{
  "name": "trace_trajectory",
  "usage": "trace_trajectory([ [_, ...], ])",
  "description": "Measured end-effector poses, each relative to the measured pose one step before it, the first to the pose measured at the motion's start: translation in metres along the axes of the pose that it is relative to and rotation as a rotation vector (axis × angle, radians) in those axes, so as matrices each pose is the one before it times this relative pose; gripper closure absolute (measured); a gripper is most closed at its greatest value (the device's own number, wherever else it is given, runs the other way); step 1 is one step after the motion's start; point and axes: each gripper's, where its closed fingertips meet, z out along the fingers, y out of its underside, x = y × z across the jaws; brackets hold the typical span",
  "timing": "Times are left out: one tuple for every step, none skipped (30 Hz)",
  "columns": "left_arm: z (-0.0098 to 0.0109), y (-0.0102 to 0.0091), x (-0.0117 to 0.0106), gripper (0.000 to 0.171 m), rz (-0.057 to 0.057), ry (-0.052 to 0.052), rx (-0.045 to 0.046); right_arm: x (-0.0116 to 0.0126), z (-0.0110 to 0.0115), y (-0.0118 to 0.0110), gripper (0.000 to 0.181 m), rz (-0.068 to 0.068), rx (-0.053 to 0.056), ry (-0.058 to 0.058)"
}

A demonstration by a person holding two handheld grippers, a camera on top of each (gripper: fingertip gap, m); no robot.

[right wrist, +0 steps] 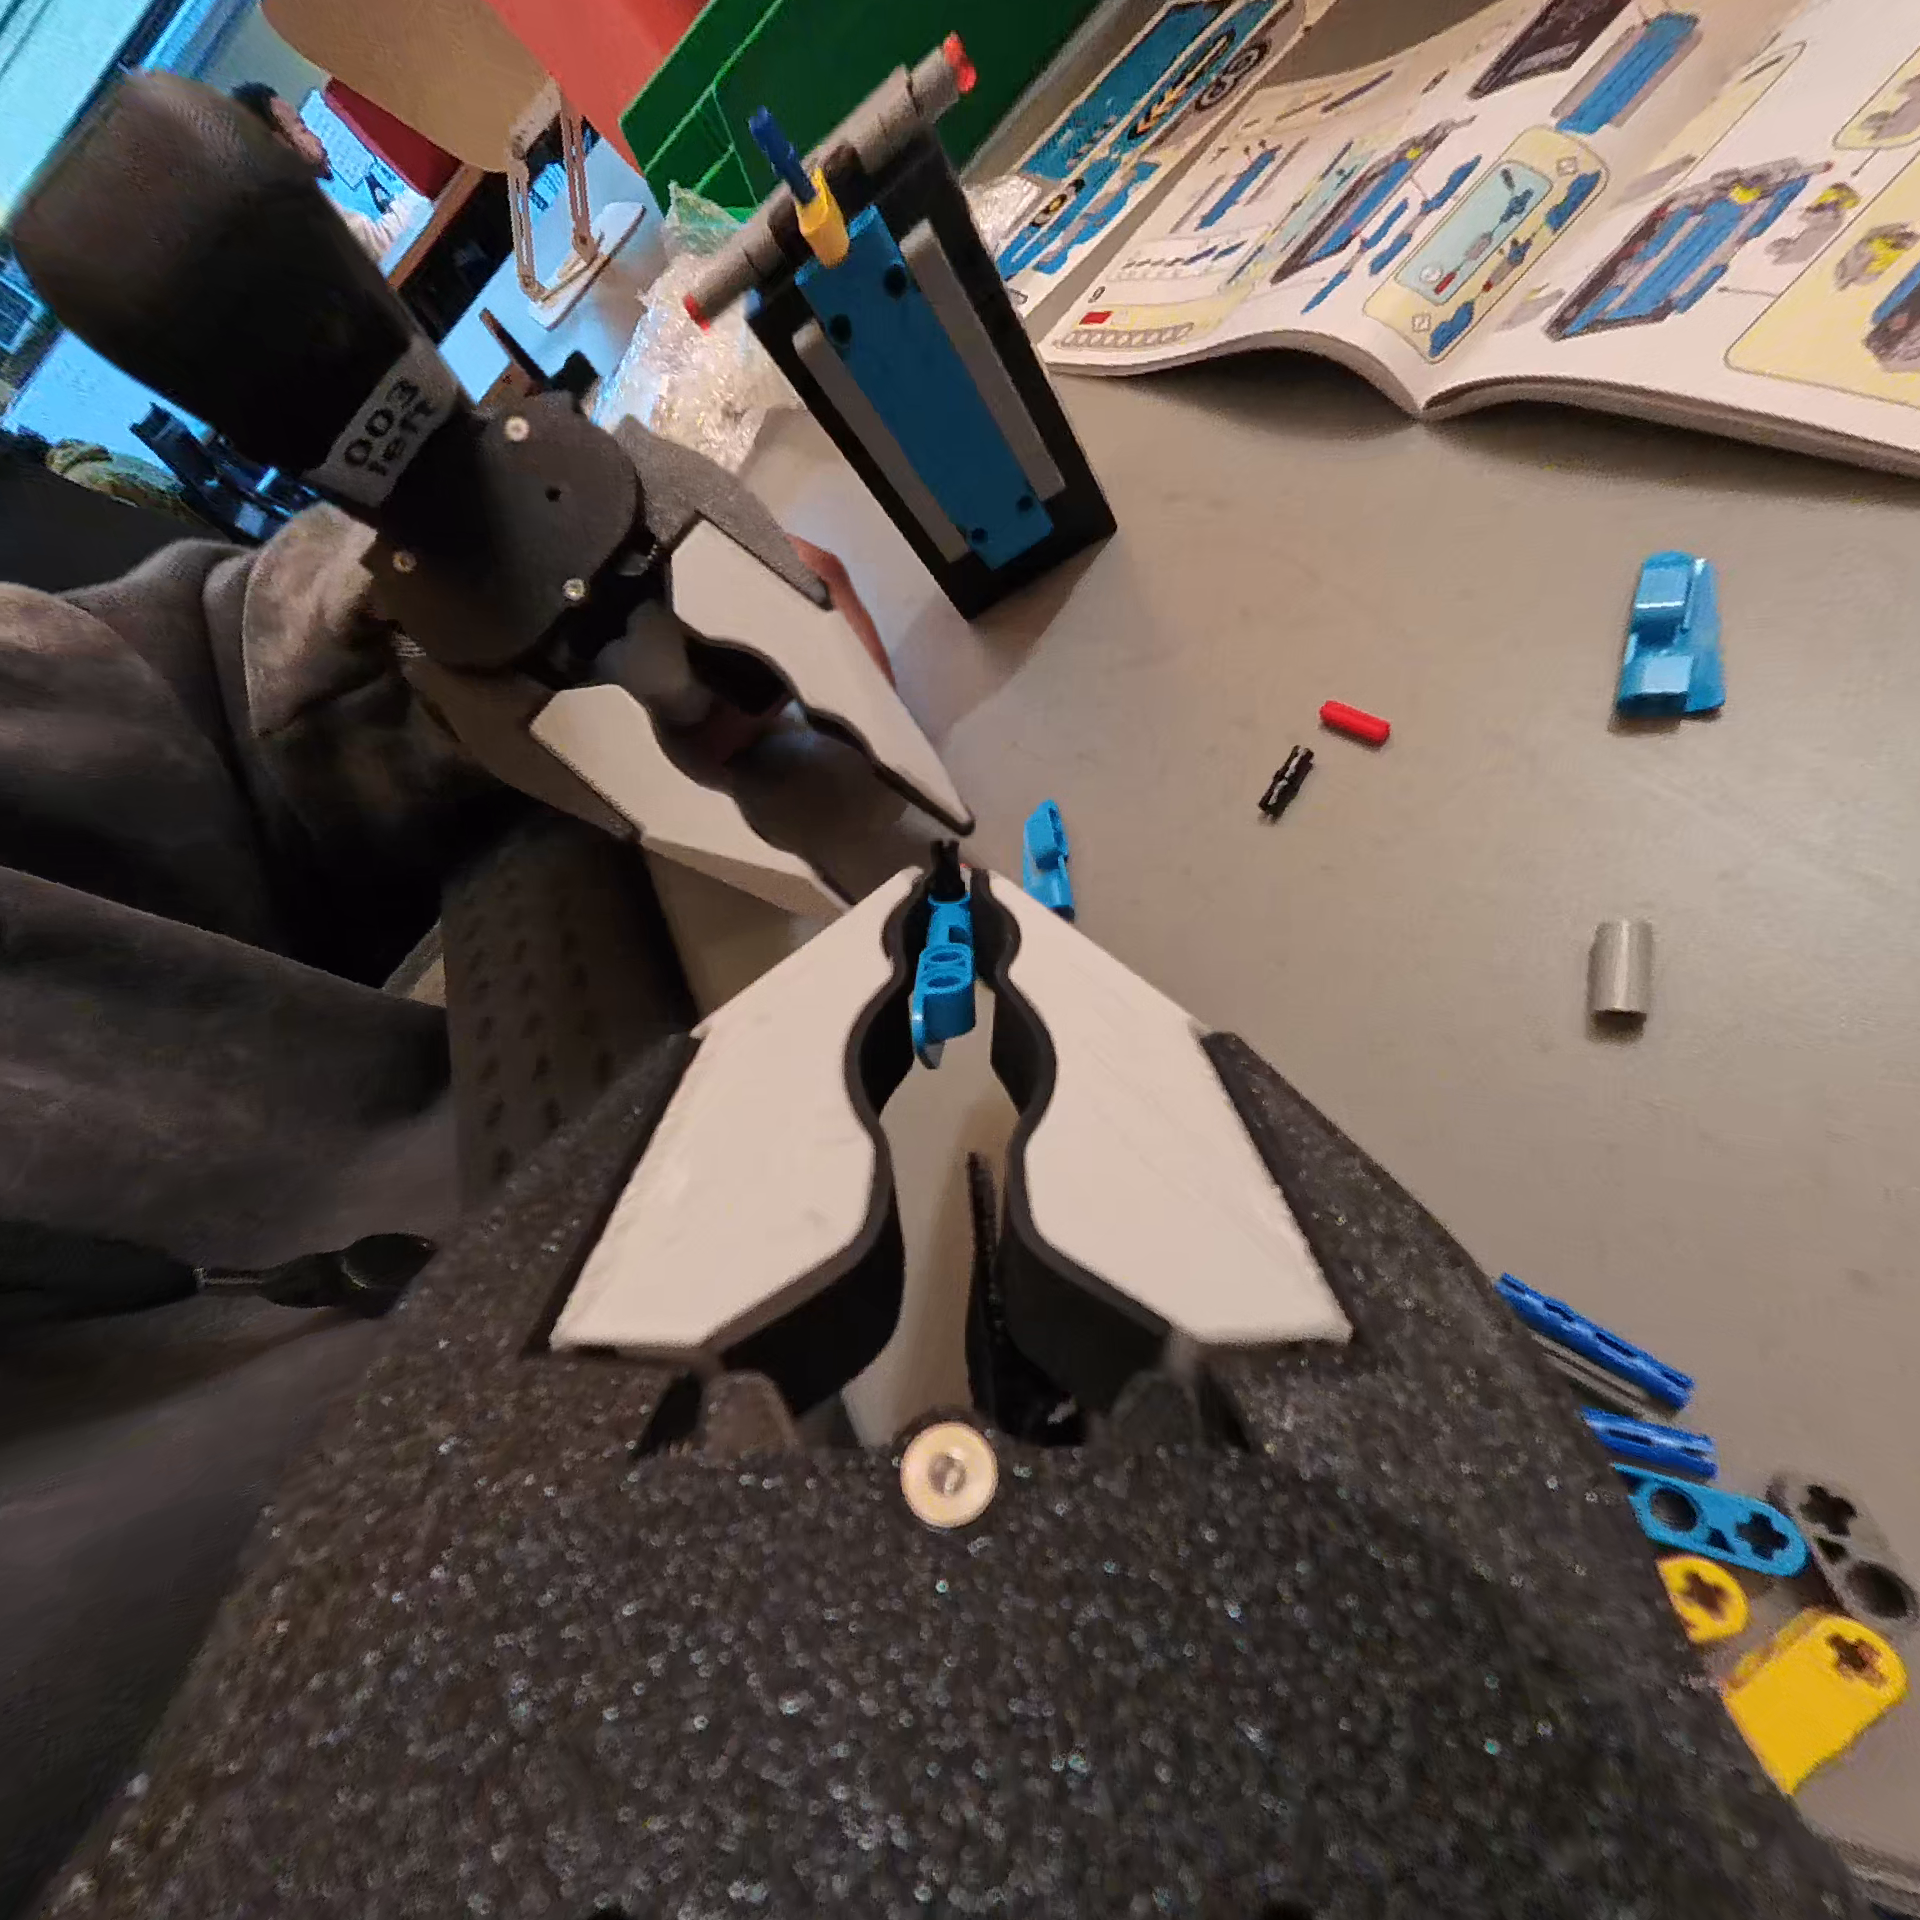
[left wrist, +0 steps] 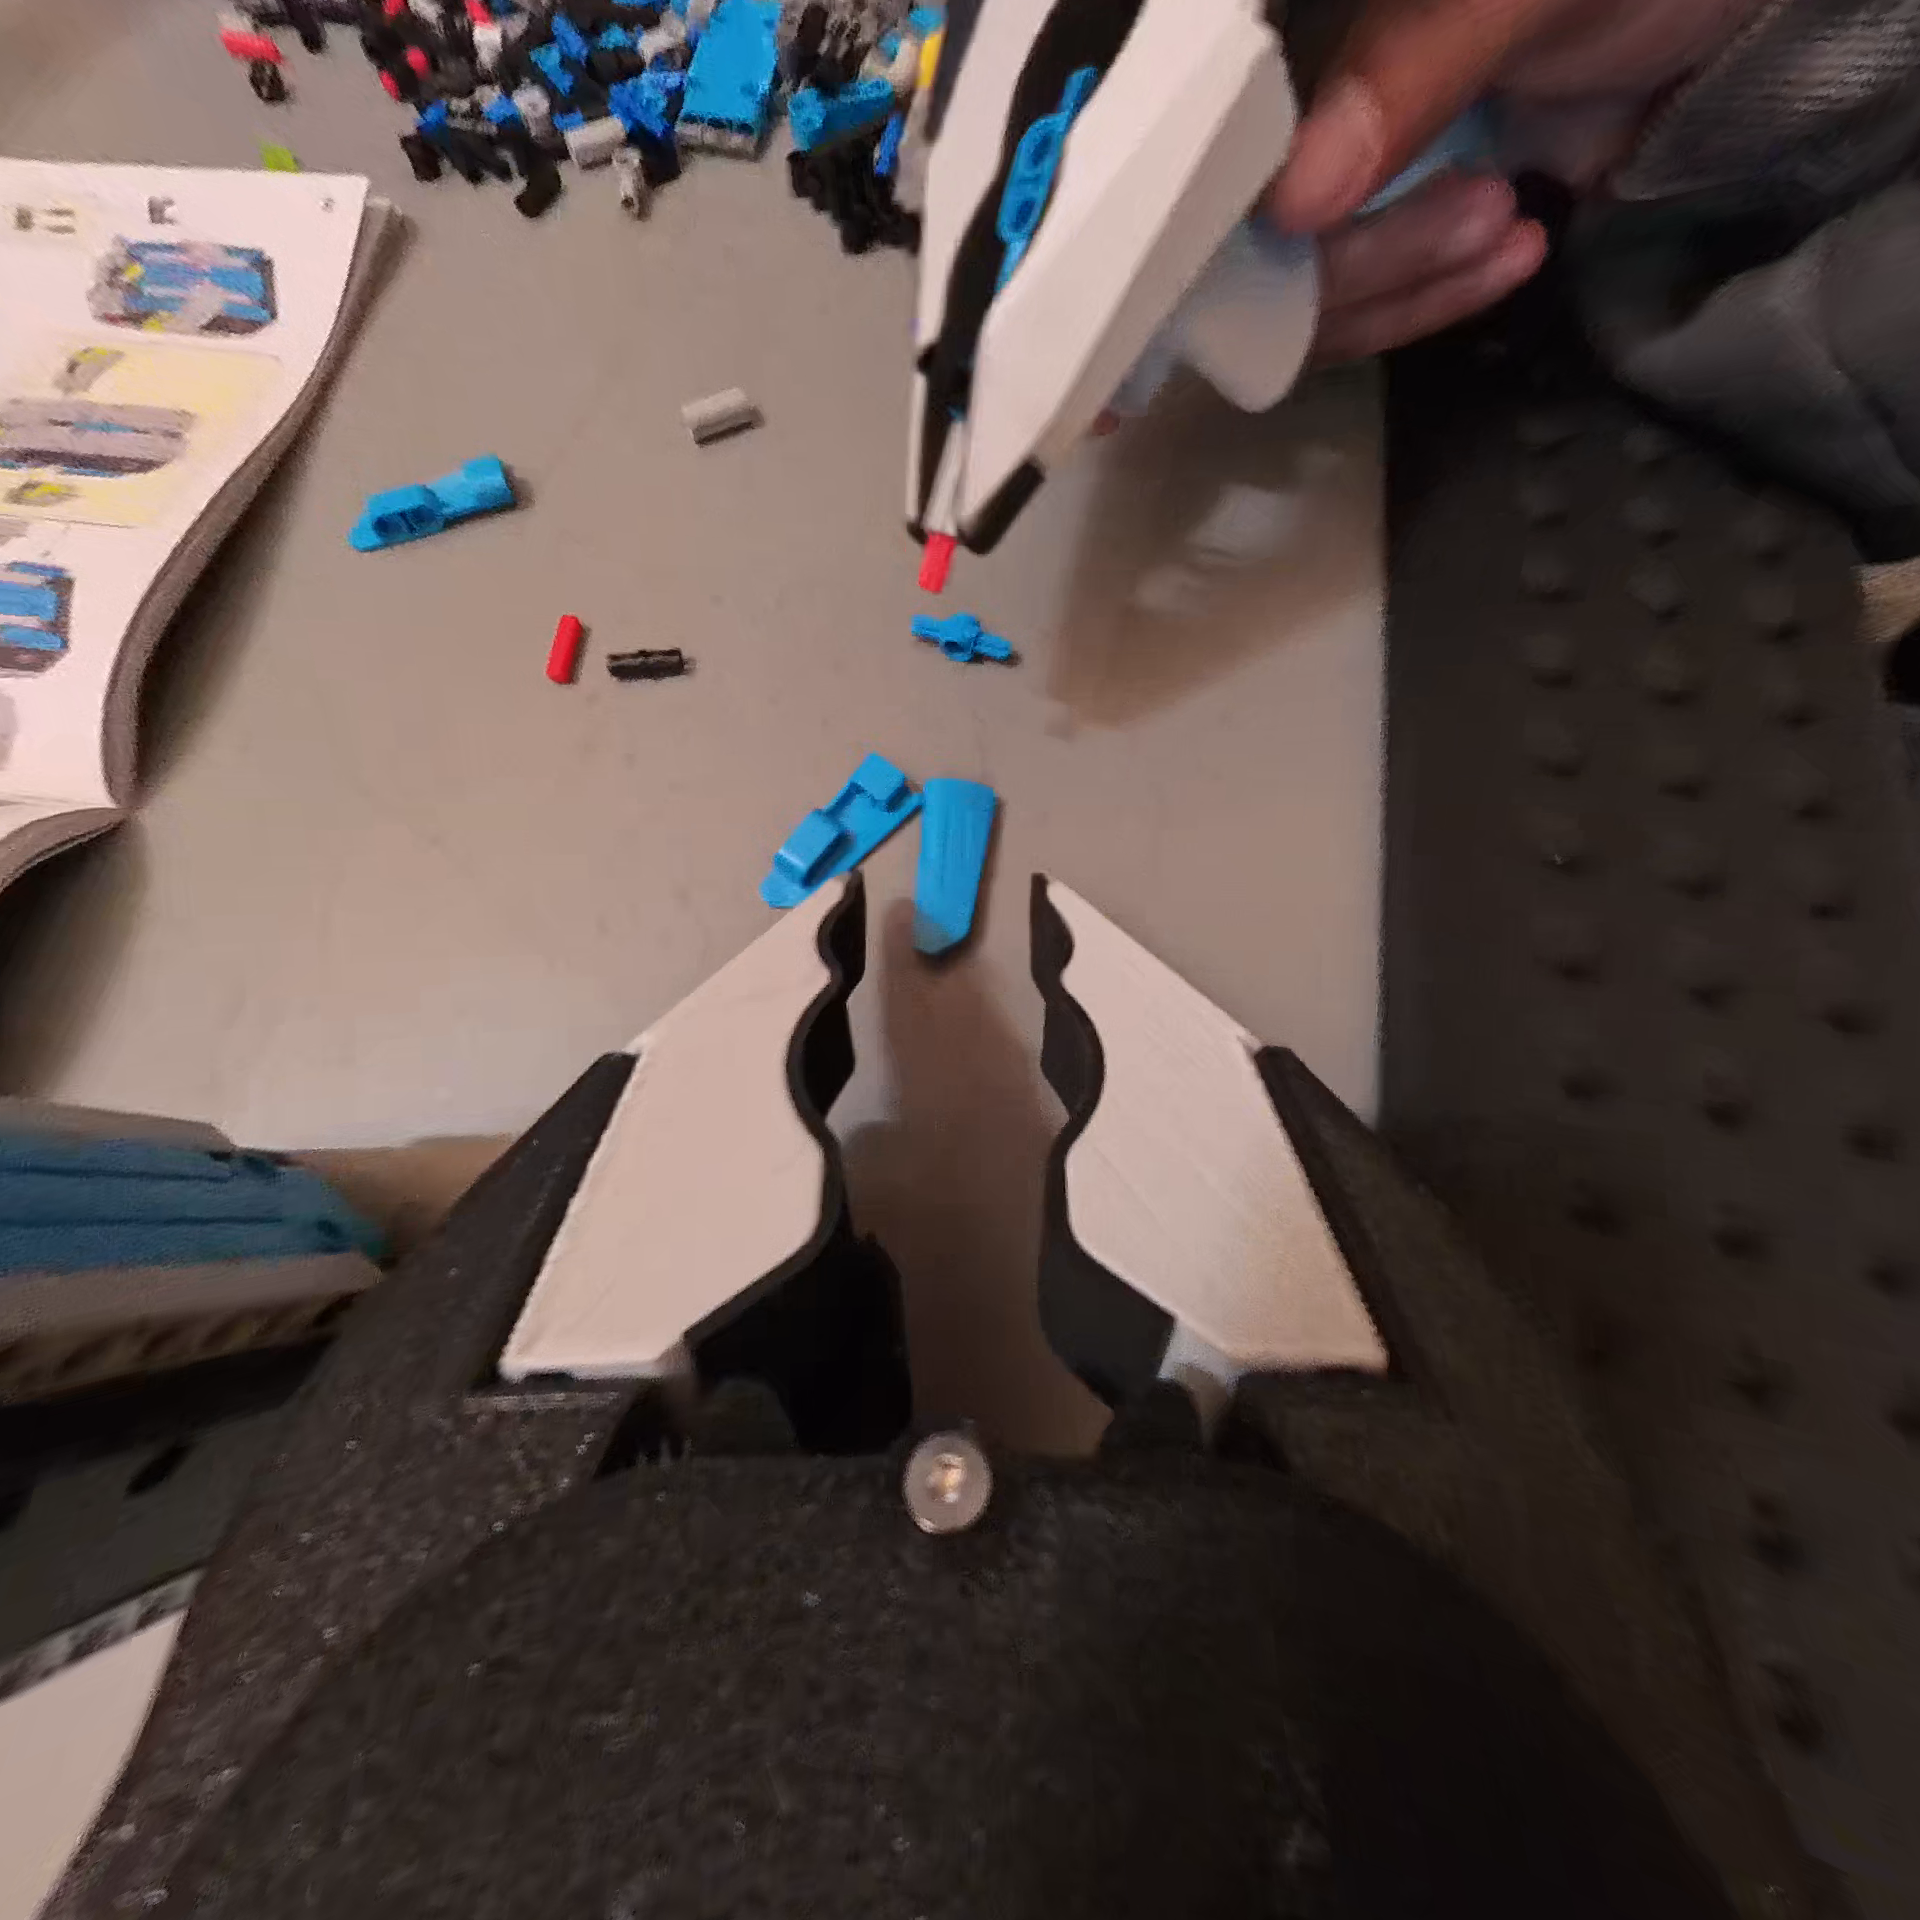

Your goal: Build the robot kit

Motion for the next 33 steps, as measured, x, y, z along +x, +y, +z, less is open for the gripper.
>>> trace_trajectory([
  [0.00484,0.00205,-0.00457,0.141,0.002,-0.0329,-0.02858,0.00156,0.00227,0.00409,0.174,-0.0091,-0.0201,0.0147],
  [0.00395,0.00212,-0.00228,0.142,-0.001,-0.018,-0.0256,0.002,0.00219,0.00417,0.174,-0.0173,-0.0264,0.025],
  [0.00271,0.00188,-0.00076,0.143,-0.0123,-0.005,-0.02037,0.00118,0.00203,0.00276,0.174,-0.023,-0.0208,0.0246],
  [0.00083,-0.00127,0.00034,0.145,-0.029,0.0066,0.00154,0.00044,0.00209,0.0021,0.174,-0.0197,-0.017,0.0191],
  [0.00062,-0.00019,-0.00111,0.148,-0.0232,-0.0032,-0.0015,0.00105,0.00236,0.0026,0.174,-0.0126,-0.0196,0.0186],
  [0.00022,0.00027,-0.00173,0.151,-0.0111,-0.0095,-0.00199,0.00065,0.00223,0.00227,0.174,-0.0126,-0.0166,0.0122],
  [-0.00005,0.00011,-0.00012,0.152,-0.0089,-0.0032,-0.00126,-0.00017,0.00179,0.00155,0.174,-0.0079,-0.0125,0.0045],
  [-0.00025,0.00034,0.00018,0.153,0.0059,-0.0044,-0.00212,-0.00066,0.00134,0.00125,0.174,-0.0034,-0.0105,-0.0023],
  [-0.00044,0.00059,0.00158,0.16,0.0195,0.0008,-0.00359,-0.00051,0.00082,0.00062,0.174,-0.002,-0.0052,-0.0028],
  [-0.00024,0.00042,0.00113,0.161,0.0232,-0.0075,-0.00052,-0.00113,0.00092,0.00013,0.174,-0.0039,-0.0028,-0.0055],
  [-0.0004,0.00004,0.00031,0.16,0.0327,-0.0164,0.0046,-0.00219,0.00108,0.0002,0.174,-0.006,-0.0044,-0.0097],
  [-0.00052,0.00006,0.00024,0.161,0.0367,-0.019,0.0057,-0.003,0.00152,0.00039,0.174,-0.0117,-0.0064,-0.01],
  [-0.00065,-0.00001,0.00054,0.161,0.0453,-0.0185,0.00458,-0.00233,0.00215,0.00105,0.174,-0.0153,-0.0114,-0.0024],
  [-0.00078,-0.00019,-0.00003,0.161,0.0541,-0.0226,0.00466,-0.00125,0.00209,0.00012,0.174,-0.0182,-0.0056,0.0058],
  [-0.00061,-0.00008,0.00028,0.161,0.0511,-0.0194,0.00493,-0.00022,0.00225,0.00002,0.174,-0.0128,-0.0074,0.0098],
  [-0.00039,-0.00011,0.00037,0.161,0.0316,-0.0131,0.00469,0.00013,0.00277,0.00063,0.174,-0.0098,-0.011,0.0075],
  [-0.00009,-0.00007,0.00017,0.161,0.0045,-0.0045,0.00086,0.00099,0.00368,0.00255,0.174,-0.008,-0.0221,0.0099],
  [0.00022,0.00024,-0.00031,0.161,-0.0077,0.0014,-0.001,0.00156,0.00373,0.00386,0.174,-0.0089,-0.0288,0.0122],
  [-0.00012,0.00002,-0.0004,0.161,-0.0089,0.0049,0.0012,0.00032,0.00241,0.00172,0.175,-0.0073,-0.0164,0.0088],
  [0.0001,0.00031,-0.00028,0.161,-0.0112,0.0076,-0.00021,0.00112,0.00108,0.00021,0.174,-0.0118,-0.0054,0.0168],
  [-0.00001,0.00031,-0.00017,0.161,-0.0098,0.0078,0.00007,0.00033,0.00032,-0.00039,0.174,-0.0075,-0.002,0.0101],
  [-0.00004,0.00029,-0.00001,0.161,-0.0067,0.0076,0.0004,0.00003,0.00019,-0.00022,0.174,-0.0066,-0.0002,0.0067],
  [0.00004,-0.00021,0.00044,0.161,-0.0013,0.0077,0.00121,-0.00052,-0.00002,0.00013,0.174,-0.0007,-0.0009,-0.0031],
  [0.00025,-0.00041,0.00018,0.161,0.0044,0.0026,0.00192,-0.00113,-0.00026,0.00033,0.174,0.0028,-0.001,-0.0117],
  [0.00011,-0.00022,-0.00118,0.161,0.0111,-0.0118,0.00062,-0.00088,-0.00227,-0.00202,0.174,0.0102,0.0145,-0.0162],
  [-0.00067,-0.00074,-0.00341,0.161,0.0295,-0.0332,0.00459,0.00027,-0.00482,-0.00527,0.175,0.0241,0.0369,-0.0162],
  [-0.0013,0.0002,-0.00447,0.161,0.0615,-0.0486,0.00044,0.00361,-0.00592,-0.0055,0.174,0.0289,0.0404,0.0001],
  [-0.00138,0.00202,-0.00356,0.161,0.0961,-0.0534,-0.00804,0.00586,-0.00535,-0.00483,0.174,0.0178,0.0381,0.0155],
  [-0.00171,0.00116,-0.00166,0.161,0.1103,-0.0523,0.00335,0.00566,-0.00297,-0.00219,0.174,0.0084,0.02,0.0187],
  [-0.00158,0.00059,0.00083,0.161,0.1045,-0.0413,0.00978,0.00357,0.00004,0.00037,0.174,0.0032,0.0014,0.0123],
  [-0.00055,0.00164,0.00342,0.161,0.0836,-0.0218,0.00049,-0.00187,0.00233,0.00105,0.174,-0.0082,-0.0055,-0.0095],
  [-0.00093,-0.00096,0.00093,0.161,0.0527,-0.0287,0.01218,-0.00519,0.00343,0.0,0.174,-0.0248,-0.0053,-0.0149],
  [-0.00074,-0.0008,0.00086,0.161,0.025,-0.0121,0.00652,-0.00248,0.00408,0.00084,0.174,-0.0339,-0.0181,0.0084],
])
